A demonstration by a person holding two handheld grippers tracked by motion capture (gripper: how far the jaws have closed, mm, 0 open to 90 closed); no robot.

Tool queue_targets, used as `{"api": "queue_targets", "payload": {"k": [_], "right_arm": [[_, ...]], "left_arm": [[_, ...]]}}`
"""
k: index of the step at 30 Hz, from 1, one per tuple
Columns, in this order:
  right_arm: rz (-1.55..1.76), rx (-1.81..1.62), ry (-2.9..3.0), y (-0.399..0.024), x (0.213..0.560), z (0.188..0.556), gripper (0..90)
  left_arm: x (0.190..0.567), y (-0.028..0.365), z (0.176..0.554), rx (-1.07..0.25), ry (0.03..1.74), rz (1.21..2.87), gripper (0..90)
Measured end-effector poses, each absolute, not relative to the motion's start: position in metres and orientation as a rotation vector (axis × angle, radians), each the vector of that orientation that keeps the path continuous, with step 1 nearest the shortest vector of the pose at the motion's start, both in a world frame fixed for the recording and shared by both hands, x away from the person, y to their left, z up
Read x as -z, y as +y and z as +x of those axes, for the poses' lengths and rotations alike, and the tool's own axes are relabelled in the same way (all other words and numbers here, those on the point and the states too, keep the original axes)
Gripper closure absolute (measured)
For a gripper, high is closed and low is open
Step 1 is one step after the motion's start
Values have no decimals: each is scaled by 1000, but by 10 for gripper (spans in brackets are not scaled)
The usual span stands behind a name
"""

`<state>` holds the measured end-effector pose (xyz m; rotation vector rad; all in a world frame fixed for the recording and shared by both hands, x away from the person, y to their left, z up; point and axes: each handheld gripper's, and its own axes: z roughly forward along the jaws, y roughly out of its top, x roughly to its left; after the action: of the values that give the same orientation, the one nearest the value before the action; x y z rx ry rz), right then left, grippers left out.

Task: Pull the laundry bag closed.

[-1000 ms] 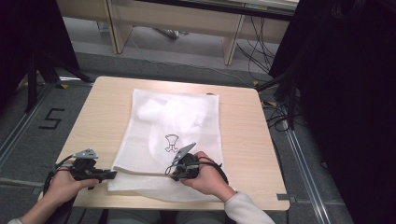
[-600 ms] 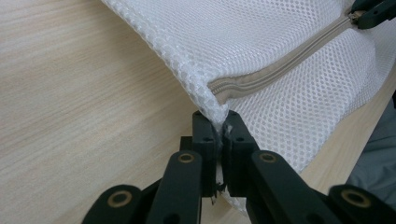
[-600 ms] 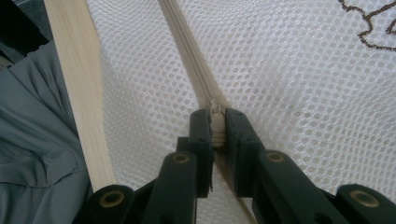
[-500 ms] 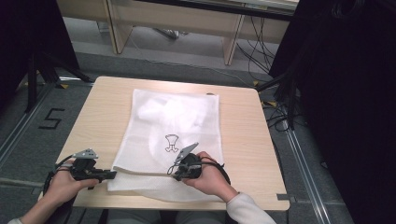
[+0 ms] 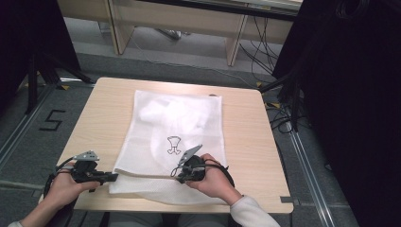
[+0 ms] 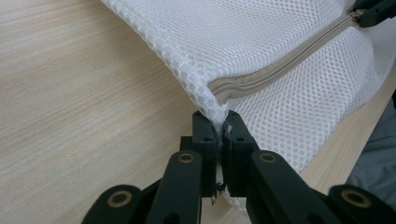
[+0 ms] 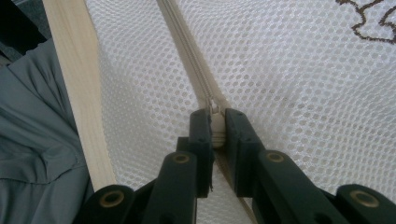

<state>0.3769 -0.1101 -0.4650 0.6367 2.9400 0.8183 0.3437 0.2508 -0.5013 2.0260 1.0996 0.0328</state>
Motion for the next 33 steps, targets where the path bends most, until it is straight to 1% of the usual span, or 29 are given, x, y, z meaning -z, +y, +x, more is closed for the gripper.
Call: {"api": "queue_targets", "payload": {"k": [2, 5, 7, 9, 11, 19, 21, 23, 27, 33], "right_arm": [[637, -816, 2938, -110, 465, 377, 825], [645, -811, 2939, -111, 465, 376, 825], [646, -805, 2939, -111, 465, 376, 825], [643, -805, 2935, -112, 465, 377, 825], [644, -809, 2937, -112, 465, 377, 825], [659, -811, 2941, -114, 465, 376, 825], [661, -806, 2943, -114, 464, 376, 825], [658, -806, 2938, -115, 464, 376, 825], [666, -811, 2941, -116, 464, 376, 825], [674, -802, 2938, -119, 463, 377, 826]], "left_arm": [[503, 250, 343, -46, 1102, 2004, 851], [501, 251, 344, -37, 1100, 2026, 850], [503, 250, 343, -45, 1102, 2003, 851], [501, 250, 343, -41, 1105, 2029, 850], [503, 250, 343, -44, 1102, 2004, 850], [501, 251, 344, -32, 1099, 2027, 851], [503, 250, 343, -44, 1103, 2002, 850], [501, 251, 343, -38, 1104, 2026, 850], [502, 250, 343, -43, 1103, 2005, 850], [501, 251, 344, -20, 1107, 2018, 851]]}}
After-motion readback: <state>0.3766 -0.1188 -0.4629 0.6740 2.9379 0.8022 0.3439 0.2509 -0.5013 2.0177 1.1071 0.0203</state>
